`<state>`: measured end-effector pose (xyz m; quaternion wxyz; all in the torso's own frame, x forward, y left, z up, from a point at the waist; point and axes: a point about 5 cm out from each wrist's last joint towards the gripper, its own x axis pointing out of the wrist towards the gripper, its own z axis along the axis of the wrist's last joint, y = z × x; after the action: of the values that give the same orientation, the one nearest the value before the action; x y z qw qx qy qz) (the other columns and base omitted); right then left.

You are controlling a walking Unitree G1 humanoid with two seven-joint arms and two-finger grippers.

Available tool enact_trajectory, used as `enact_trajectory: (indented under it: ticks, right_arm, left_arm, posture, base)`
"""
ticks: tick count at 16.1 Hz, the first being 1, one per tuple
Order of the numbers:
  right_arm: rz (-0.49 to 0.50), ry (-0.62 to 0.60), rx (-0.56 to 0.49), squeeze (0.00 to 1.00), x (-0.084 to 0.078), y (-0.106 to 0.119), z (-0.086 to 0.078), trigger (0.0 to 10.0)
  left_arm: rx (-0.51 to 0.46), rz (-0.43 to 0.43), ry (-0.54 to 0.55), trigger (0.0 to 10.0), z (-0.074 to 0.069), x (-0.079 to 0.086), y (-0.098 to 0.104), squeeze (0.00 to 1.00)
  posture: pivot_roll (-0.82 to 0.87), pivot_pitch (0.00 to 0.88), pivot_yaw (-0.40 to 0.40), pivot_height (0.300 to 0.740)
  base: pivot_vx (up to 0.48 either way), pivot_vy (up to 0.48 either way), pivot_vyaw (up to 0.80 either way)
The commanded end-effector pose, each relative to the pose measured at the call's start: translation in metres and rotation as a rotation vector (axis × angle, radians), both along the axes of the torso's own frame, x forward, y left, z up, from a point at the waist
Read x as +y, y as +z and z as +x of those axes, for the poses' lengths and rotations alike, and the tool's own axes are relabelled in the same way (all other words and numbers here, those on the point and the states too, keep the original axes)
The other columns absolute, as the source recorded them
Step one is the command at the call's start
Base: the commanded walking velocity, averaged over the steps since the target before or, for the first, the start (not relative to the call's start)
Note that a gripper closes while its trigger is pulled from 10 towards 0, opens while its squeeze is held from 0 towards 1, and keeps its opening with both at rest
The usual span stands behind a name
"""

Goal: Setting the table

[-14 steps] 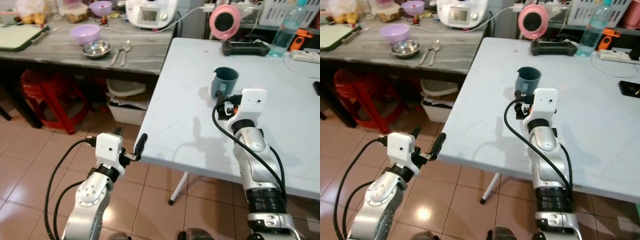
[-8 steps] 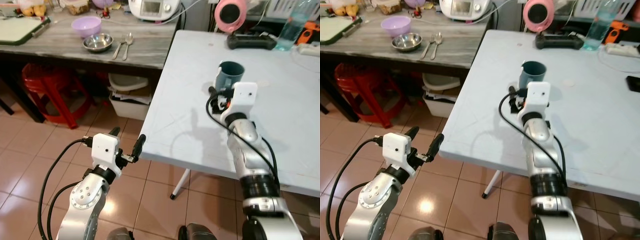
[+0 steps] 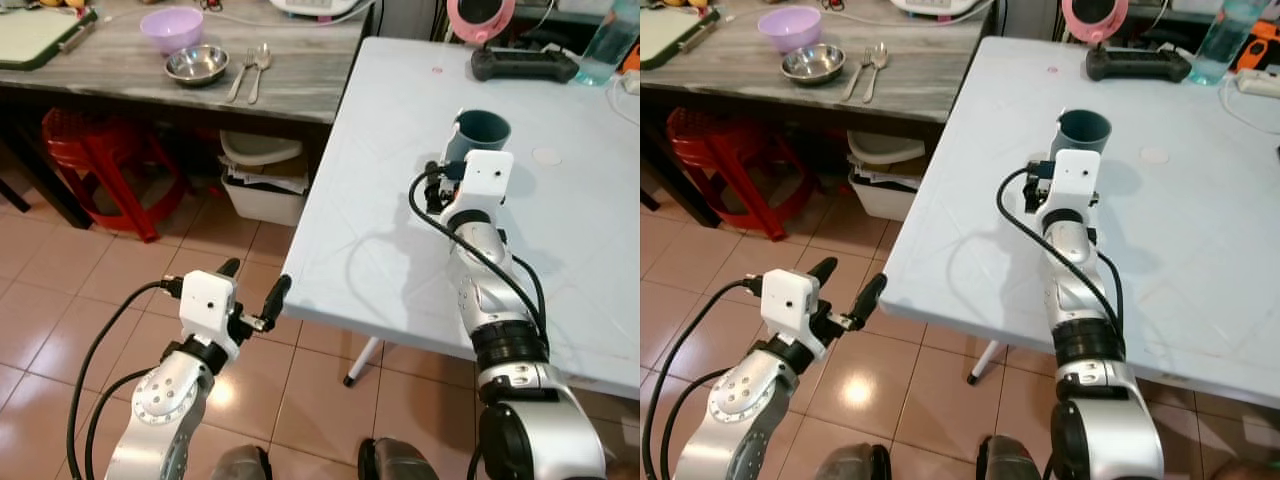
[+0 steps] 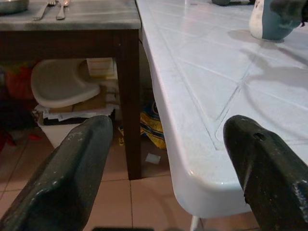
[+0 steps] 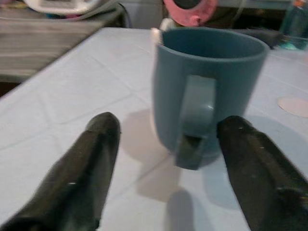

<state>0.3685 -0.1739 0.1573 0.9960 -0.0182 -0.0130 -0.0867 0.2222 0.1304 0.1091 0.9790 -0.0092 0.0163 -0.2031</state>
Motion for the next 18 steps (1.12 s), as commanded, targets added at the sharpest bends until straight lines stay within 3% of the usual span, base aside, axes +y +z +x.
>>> enact_trajectory:
  ticks: [1, 2, 6, 11, 18]
  right_arm:
    - [0.0, -0.026, -0.009, 0.0, -0.002, 0.005, 0.003, 0.3]
    - [-0.003, -0.029, -0.012, 0.0, -0.002, 0.005, 0.005, 0.9]
    - [0.008, -0.056, -0.026, 0.0, -0.01, 0.011, 0.011, 0.0]
    - [0.008, -0.062, -0.039, 0.0, -0.012, 0.016, 0.018, 0.0]
    - [0.014, -0.055, -0.06, 0.0, -0.014, 0.012, 0.016, 0.0]
  left_arm:
    - [0.003, 0.008, -0.001, 10.0, -0.003, 0.003, 0.002, 0.0]
    - [0.004, 0.008, 0.003, 10.0, -0.003, 0.003, 0.002, 0.0]
    - [0.004, 0.009, 0.006, 10.0, -0.004, 0.004, 0.003, 0.0]
    - [0.006, 0.02, 0.009, 10.0, -0.004, 0.007, 0.003, 0.0]
    - [0.005, 0.026, 0.013, 10.0, 0.001, 0.006, 0.001, 0.0]
  posture:
    - [0.06, 0.174, 0.048, 0.74]
    - [0.06, 0.175, 0.048, 0.74]
    - [0.07, 0.18, 0.051, 0.74]
    - [0.08, 0.18, 0.053, 0.74]
    - [0.07, 0.168, 0.048, 0.74]
  base:
    - [0.0, 0.0, 0.0]
    - [0.0, 0.0, 0.0]
    - [0.0, 0.0, 0.0]
    - [0.0, 0.0, 0.0]
    - [0.0, 0.0, 0.0]
